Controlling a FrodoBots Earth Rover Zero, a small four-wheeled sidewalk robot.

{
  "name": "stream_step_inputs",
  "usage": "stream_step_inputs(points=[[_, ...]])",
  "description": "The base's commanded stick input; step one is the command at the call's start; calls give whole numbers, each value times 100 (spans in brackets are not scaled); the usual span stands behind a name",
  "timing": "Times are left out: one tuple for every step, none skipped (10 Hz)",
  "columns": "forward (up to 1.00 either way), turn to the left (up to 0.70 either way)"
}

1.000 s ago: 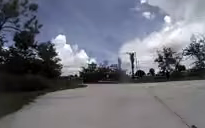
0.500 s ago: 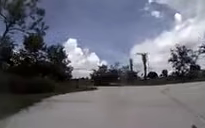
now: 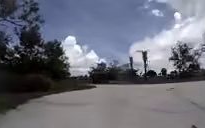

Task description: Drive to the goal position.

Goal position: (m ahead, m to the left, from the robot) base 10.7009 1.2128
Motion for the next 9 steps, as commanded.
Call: stream_step_inputs(points=[[85, 0], [85, 0], [85, 0], [85, 0], [85, 0], [85, 0], [85, 0], [85, 0], [85, 0]])
